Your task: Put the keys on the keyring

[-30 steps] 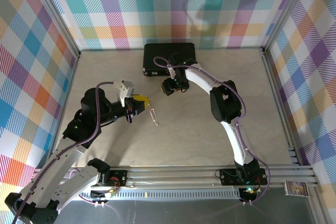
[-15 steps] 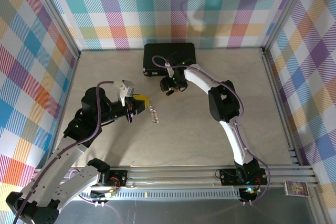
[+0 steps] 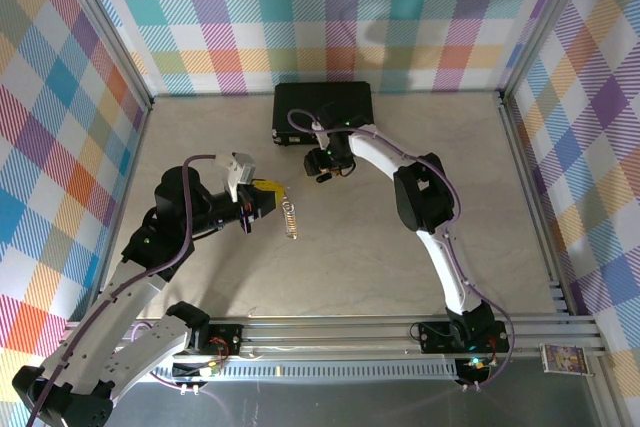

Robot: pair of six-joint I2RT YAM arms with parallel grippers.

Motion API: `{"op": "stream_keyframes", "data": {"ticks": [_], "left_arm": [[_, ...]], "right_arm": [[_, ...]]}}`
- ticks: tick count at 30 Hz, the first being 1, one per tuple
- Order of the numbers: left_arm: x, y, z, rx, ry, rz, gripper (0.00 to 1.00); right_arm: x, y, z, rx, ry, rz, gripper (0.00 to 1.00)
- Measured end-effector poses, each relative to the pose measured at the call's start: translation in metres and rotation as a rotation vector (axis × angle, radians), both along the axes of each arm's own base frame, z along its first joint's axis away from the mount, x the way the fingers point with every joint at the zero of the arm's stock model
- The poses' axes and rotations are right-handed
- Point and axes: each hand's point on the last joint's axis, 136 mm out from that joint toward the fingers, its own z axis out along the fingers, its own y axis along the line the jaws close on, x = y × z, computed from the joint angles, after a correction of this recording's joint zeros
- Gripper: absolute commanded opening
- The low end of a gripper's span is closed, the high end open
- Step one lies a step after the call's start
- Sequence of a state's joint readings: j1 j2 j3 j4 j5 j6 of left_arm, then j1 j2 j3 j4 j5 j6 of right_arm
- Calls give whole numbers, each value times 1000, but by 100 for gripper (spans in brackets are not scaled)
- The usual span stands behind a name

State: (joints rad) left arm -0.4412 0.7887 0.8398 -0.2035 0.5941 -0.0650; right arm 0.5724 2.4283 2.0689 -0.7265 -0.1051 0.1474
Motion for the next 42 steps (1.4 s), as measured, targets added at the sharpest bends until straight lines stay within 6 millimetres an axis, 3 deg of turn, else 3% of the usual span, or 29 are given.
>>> {"op": "stream_keyframes", "data": {"ticks": [12,23,33,37,42], "left_arm": [[0,2,1,-6,-1,7,0],[-4,1,8,-30,-14,-7,0],[-7,2,10,-37,-19,-13,0],[-8,2,10,-40,-21,-14,0],[-9,2,11,-43,-22,-19,0]], "right_arm": [[-58,-22,-2,-15,32,15,68],[-138,-56,-5,-27,124,-34,67],[-205,-69,0,-60,231,-36,68],[-205,-74,24,-56,219,-40,68],[-176,-88,50,-16,183,-89,68]]}}
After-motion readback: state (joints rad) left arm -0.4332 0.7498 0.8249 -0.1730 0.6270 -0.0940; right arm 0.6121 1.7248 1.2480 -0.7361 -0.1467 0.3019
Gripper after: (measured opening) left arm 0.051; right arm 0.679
